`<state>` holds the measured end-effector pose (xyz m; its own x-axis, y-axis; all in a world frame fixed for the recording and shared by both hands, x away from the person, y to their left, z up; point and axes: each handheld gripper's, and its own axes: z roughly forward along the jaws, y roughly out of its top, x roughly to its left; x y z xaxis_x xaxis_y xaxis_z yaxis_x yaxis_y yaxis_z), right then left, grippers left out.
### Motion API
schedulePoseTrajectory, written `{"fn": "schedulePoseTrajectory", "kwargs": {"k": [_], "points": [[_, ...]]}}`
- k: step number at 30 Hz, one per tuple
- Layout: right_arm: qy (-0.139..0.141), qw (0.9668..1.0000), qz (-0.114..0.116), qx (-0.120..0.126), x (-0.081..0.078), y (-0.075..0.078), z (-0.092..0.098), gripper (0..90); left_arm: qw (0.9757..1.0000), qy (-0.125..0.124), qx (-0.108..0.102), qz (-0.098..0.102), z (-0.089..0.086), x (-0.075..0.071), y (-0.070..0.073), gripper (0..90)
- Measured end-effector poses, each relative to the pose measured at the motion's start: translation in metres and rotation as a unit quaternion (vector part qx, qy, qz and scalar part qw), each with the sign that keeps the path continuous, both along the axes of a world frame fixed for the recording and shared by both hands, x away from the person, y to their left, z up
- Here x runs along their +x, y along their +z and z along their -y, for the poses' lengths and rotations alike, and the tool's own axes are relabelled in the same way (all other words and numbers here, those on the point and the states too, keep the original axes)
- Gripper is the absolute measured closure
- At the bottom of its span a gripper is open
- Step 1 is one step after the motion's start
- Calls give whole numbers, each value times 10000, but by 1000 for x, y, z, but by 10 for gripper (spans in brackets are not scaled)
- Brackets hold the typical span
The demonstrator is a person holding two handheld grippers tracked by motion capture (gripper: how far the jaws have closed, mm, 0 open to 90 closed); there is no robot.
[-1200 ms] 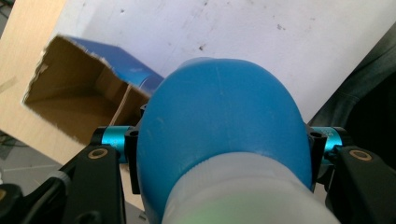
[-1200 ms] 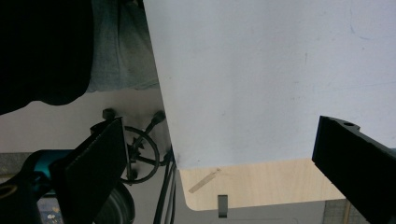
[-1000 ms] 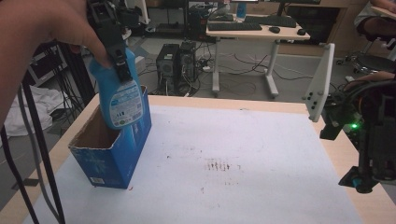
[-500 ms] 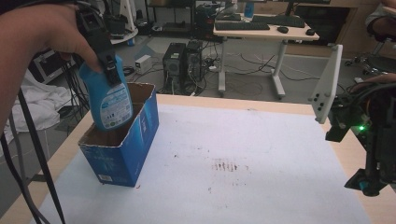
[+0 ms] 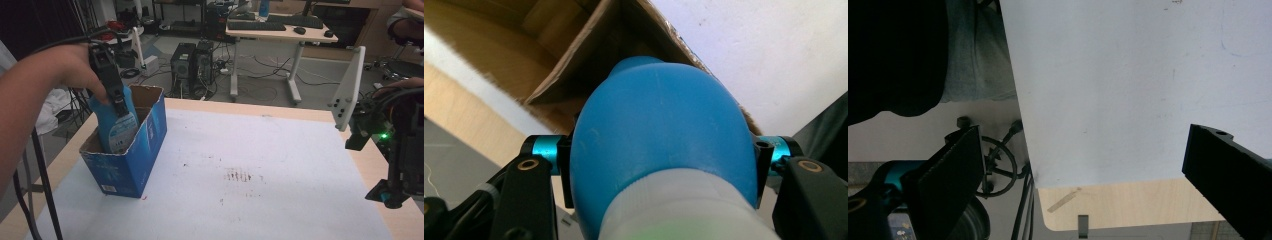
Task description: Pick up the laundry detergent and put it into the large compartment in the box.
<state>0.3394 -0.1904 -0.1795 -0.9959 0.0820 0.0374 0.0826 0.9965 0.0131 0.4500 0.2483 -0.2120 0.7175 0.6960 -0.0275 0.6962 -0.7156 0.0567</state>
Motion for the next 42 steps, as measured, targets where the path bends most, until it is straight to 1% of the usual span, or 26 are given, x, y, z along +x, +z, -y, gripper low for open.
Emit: {"fn": "schedulePoseTrajectory", "kwargs": {"k": [3, 6, 7, 8, 9, 12, 14, 18, 23, 24, 25, 28, 33, 40, 41, 42], "points": [[4, 10000, 1, 18, 0, 0, 0, 26, 9999, -93, 9, -44, 0, 1, -11, 391], [24, 10000, -14, 26, 1, -2, 0, 26, 9998, -217, 18, -36, 1, 1, -21, 391], [35, 10000, -24, 24, 1, -2, 1, 26, 9995, -297, 32, -33, 1, 0, -25, 391], [35, 10000, -24, 24, 1, -2, 1, 26, 9995, -297, 32, -33, 1, 0, -25, 391], [26, 10000, -23, 31, 1, -3, 1, 26, 9993, -380, 30, -48, 1, 0, -31, 391], [3, 10000, -26, 25, 1, -3, 1, 26, 9979, -644, 62, -74, 3, -1, -41, 391], [23, 10000, -32, 27, 1, -3, 1, 26, 9973, -724, 86, -94, 4, -1, -47, 391], [36, 10000, -17, 43, 0, -4, 2, 26, 9968, -771, 118, -141, 5, -1, -56, 390], [16, 10000, -29, 51, -1, -4, 2, 26, 9957, -906, 136, -141, 6, -2, -64, 389], [-3, 10000, -13, 54, -1, -3, 2, 26, 9950, -984, 141, -132, 7, -2, -65, 389], [-1, 10000, -12, 70, -1, -3, 2, 26, 9937, -1102, 154, -125, 7, -3, -67, 389], [2, 10000, -1, 90, -2, -2, 3, 26, 9939, -1079, 146, -149, 5, -3, -72, 389], [19, 10000, 4, 80, -2, -3, 4, 26, 9931, -1146, 166, -178, 6, -3, -79, 388], [-12, 10000, 5, 81, -2, -3, 4, 26, 9936, -1110, 102, -192, 3, -3, -80, 387], [25, 10000, 12, 92, -2, -3, 4, 26, 9934, -1124, 99, -198, 3, -2, -80, 387], [-1, 10000, 13, 79, -2, -2, 4, 26, 9934, -1126, 92, -207, 3, -2, -80, 384]]}}
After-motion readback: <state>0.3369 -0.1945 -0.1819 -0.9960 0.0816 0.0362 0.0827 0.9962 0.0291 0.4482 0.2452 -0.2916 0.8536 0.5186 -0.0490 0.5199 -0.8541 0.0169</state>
